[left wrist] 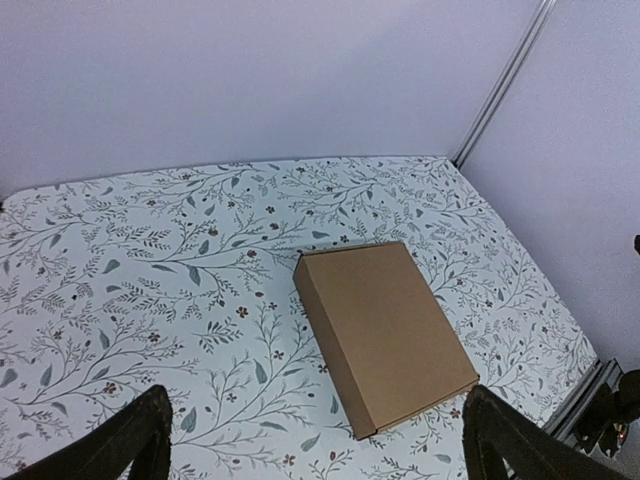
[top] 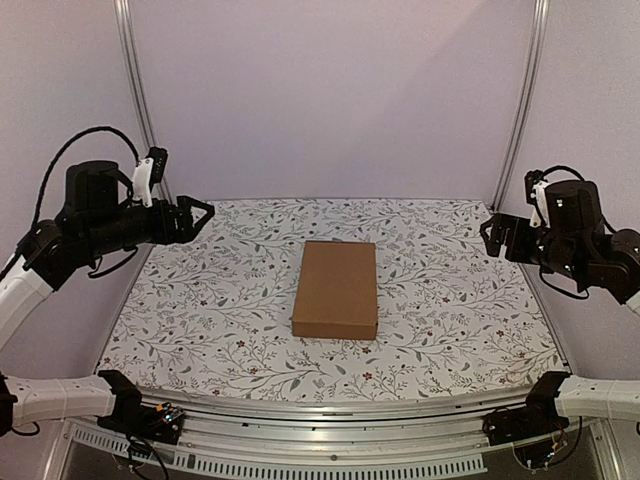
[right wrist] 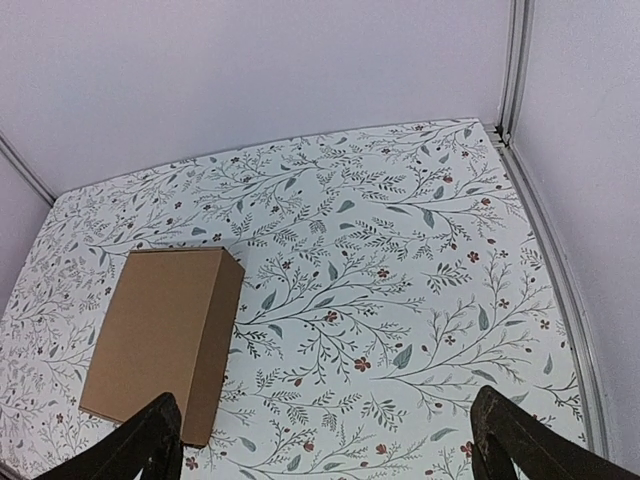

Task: Fold the paper box

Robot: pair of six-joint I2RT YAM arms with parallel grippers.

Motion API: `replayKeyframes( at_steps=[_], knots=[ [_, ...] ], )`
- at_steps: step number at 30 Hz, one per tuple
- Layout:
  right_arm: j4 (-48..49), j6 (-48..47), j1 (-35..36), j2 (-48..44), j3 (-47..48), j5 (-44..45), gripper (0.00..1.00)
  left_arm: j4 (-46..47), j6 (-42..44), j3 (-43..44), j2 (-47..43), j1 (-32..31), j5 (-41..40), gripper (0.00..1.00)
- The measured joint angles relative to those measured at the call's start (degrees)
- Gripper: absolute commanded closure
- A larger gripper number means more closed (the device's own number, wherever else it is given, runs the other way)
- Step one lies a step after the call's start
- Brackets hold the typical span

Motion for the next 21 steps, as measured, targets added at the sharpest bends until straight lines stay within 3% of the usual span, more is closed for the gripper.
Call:
replayKeyframes(
  at_steps=[8, 21],
  knots=[
    [0.3, -6.6, 0.0, -5.7, -3.5, -1.6, 0.01, 4.0, 4.9, -11.1, -6.5, 0.0, -0.4, 0.00],
    [1.4, -9.8, 0.0, -6.3, -5.4, -0.7, 0.01, 5.2, 7.2, -11.6, -7.0, 0.0, -0.7, 0.01]
  ],
)
